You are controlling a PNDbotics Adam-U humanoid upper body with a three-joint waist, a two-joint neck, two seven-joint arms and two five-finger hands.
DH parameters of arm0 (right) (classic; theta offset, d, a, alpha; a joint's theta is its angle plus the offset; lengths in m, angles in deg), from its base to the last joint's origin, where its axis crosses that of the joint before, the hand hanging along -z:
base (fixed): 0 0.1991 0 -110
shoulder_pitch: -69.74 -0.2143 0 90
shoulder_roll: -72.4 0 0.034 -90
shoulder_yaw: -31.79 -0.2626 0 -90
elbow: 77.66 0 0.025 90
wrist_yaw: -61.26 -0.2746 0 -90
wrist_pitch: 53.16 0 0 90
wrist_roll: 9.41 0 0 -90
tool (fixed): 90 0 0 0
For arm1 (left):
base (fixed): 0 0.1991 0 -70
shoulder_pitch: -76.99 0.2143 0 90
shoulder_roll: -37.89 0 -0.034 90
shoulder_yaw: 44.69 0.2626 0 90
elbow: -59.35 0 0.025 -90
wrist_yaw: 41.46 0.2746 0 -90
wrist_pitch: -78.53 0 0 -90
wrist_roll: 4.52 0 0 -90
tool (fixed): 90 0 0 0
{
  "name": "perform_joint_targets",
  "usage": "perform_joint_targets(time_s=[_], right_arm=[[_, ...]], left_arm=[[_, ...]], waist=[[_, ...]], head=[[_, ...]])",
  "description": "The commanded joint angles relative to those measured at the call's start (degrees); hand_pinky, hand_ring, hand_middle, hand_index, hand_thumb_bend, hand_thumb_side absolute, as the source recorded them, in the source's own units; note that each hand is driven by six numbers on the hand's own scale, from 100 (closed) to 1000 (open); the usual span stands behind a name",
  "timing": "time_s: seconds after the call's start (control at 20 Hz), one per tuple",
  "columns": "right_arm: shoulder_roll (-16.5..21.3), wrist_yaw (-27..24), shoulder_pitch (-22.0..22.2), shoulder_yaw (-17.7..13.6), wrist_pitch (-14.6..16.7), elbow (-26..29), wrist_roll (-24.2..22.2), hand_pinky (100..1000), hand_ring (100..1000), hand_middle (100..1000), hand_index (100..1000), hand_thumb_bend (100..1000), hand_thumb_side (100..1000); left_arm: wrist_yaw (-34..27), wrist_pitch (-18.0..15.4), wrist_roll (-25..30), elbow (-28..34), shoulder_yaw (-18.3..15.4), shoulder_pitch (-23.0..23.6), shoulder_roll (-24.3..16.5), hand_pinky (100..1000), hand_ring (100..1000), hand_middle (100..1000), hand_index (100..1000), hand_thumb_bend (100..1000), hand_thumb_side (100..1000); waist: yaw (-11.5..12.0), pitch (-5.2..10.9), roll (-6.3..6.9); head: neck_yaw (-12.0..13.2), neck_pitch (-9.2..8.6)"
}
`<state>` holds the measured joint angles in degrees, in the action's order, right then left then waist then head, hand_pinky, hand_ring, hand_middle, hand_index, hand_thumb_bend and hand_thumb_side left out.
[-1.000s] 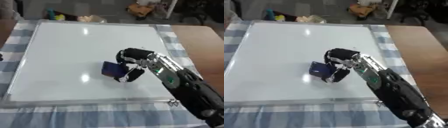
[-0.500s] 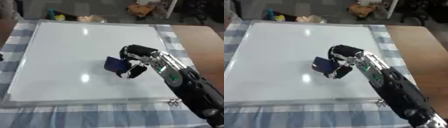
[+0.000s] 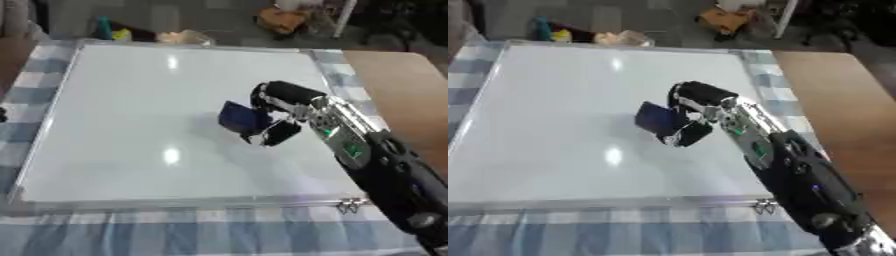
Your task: Wipe the whiteboard clean with a brush.
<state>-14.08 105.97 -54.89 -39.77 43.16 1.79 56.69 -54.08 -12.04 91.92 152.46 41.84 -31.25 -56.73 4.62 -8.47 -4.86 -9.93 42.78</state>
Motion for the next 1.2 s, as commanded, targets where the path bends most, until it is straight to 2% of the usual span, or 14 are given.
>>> perform_joint_targets(time_s=[0.05, 0.55, 0.95, 1.2], right_arm=[[1.5, 0.46, -1.69, -1.69, -0.75, -1.15, 1.01, 529, 513, 480, 271, 264, 372], [0.37, 1.27, -3.96, -4.9, -2.55, -8.3, 4.85, 513, 507, 475, 268, 255, 375], [0.28, -0.04, -5.14, -7.34, -4.29, -13.15, 8.88, 494, 501, 469, 262, 247, 376], [0.28, 0.28, -5.71, -8.29, -5.15, -15.26, 11.26, 487, 499, 468, 263, 249, 425]], left_arm=[[-0.4, -0.22, -0.17, 0.82, -0.65, -0.79, -0.81, 546, 518, 573, 692, 660, 949], [-0.44, -0.31, -0.11, 0.85, -0.51, -1.11, -0.74, 545, 517, 573, 692, 661, 949], [-0.44, -0.34, -0.09, 0.81, -0.47, -1.26, -0.71, 545, 516, 572, 691, 661, 949], [-0.43, -0.34, -0.09, 0.8, -0.48, -1.29, -0.71, 545, 516, 572, 691, 661, 949]], waist=[[0.27, 0.57, 0.49], [0.99, 0.25, 1.06], [1.35, 0.1, 1.18], [1.57, 0.03, 1.11]], head=[[-0.09, -0.2], [-0.38, -0.35], [-0.49, -0.46], [-0.52, -0.52]])
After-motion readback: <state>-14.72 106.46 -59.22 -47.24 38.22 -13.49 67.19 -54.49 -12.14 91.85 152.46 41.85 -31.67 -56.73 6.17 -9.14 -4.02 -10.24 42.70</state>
